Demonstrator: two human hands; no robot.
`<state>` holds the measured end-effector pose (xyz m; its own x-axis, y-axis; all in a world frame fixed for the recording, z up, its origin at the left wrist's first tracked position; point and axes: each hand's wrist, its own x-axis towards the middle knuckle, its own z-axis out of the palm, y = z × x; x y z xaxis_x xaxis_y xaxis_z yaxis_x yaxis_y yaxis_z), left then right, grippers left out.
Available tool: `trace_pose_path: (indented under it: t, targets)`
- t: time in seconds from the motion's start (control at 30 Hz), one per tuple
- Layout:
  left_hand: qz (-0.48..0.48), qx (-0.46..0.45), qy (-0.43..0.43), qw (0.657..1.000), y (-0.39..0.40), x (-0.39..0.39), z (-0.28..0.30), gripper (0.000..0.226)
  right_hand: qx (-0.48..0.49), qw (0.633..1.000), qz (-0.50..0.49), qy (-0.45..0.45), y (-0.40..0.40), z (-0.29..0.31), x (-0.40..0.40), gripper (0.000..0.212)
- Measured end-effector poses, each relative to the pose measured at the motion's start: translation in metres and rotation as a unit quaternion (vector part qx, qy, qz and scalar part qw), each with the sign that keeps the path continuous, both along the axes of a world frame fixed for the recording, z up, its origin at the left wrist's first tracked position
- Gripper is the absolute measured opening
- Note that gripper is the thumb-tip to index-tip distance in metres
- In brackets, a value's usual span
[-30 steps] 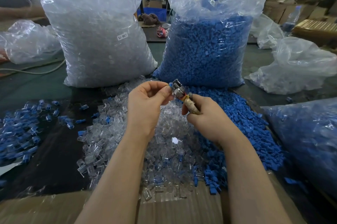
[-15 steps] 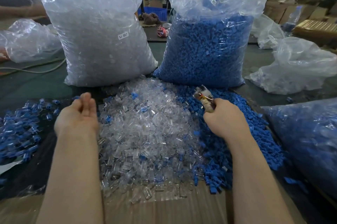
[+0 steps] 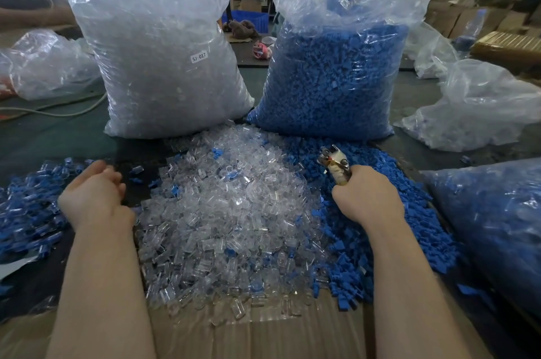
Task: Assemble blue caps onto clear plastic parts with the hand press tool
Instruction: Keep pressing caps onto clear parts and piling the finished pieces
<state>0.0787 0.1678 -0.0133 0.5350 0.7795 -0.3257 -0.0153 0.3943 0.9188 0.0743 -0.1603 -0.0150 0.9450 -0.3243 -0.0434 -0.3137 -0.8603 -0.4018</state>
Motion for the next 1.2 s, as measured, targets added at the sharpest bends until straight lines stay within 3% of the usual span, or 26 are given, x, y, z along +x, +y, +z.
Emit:
trace_pose_path:
  t: [0.1,0.17,0.37,0.9,1.2]
  targets:
    - [-0.074,0.135,0.070,0.986,-0.007,0.003,-0.009,0.037,0.001,1.000,0.002,0.004,0.000,0.000,0.001,0.009]
    - [-0.132,0.229,0.130,0.956,-0.013,0.001,-0.011,0.039,-0.001,1.000,0.003,0.005,0.000,-0.001,0.001,0.009]
    - [-0.287,0.437,0.279,0.806,-0.016,0.001,-0.015,0.043,-0.008,1.000,-0.002,0.001,-0.001,-0.001,0.001,0.010]
    - [-0.337,0.389,0.151,0.844,-0.064,0.007,-0.003,0.045,-0.020,1.000,-0.015,0.007,0.000,-0.001,0.001,0.011]
    - [-0.382,0.458,0.115,0.795,-0.105,0.002,0.007,0.049,-0.024,0.998,-0.033,0.050,0.005,0.003,-0.002,0.021]
